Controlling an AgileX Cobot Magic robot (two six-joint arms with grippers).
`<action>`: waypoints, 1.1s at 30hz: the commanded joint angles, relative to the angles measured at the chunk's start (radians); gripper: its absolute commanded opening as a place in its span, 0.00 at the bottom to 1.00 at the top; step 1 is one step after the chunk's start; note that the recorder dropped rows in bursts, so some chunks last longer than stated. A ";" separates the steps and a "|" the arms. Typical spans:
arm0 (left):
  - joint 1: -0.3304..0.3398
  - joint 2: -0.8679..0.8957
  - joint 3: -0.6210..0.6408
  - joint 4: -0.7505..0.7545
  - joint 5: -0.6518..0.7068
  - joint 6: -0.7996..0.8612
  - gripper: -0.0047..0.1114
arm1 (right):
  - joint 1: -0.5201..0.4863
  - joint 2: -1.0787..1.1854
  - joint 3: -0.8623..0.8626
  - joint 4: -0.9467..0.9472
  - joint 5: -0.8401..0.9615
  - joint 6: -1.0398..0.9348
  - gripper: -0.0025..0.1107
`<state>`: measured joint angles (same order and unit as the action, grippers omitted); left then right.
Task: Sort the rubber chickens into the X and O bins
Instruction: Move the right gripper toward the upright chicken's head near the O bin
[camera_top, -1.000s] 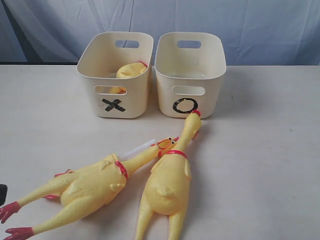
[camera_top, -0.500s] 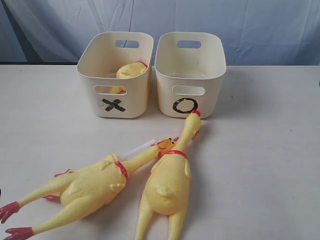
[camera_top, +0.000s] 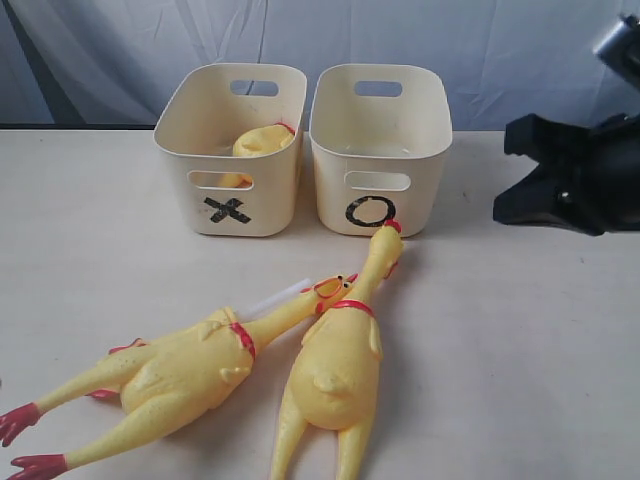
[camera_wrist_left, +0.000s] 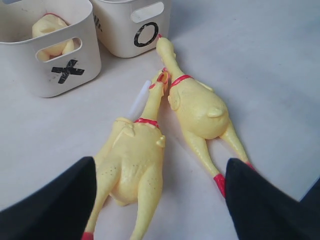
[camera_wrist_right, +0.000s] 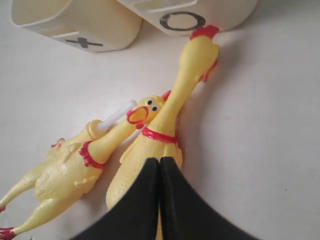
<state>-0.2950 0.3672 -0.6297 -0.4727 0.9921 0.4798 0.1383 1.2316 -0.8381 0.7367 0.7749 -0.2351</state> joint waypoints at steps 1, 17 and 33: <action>0.003 -0.006 0.002 0.000 -0.004 -0.005 0.62 | 0.004 0.125 -0.007 0.042 -0.006 -0.026 0.10; 0.003 -0.006 0.002 -0.003 -0.003 -0.005 0.62 | 0.105 0.458 -0.007 0.494 -0.155 -0.265 0.42; 0.003 -0.006 0.002 -0.003 0.001 -0.005 0.62 | 0.324 0.540 -0.007 0.759 -0.515 -0.267 0.42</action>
<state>-0.2950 0.3672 -0.6297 -0.4727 0.9921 0.4798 0.4479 1.7608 -0.8398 1.4682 0.3094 -0.4957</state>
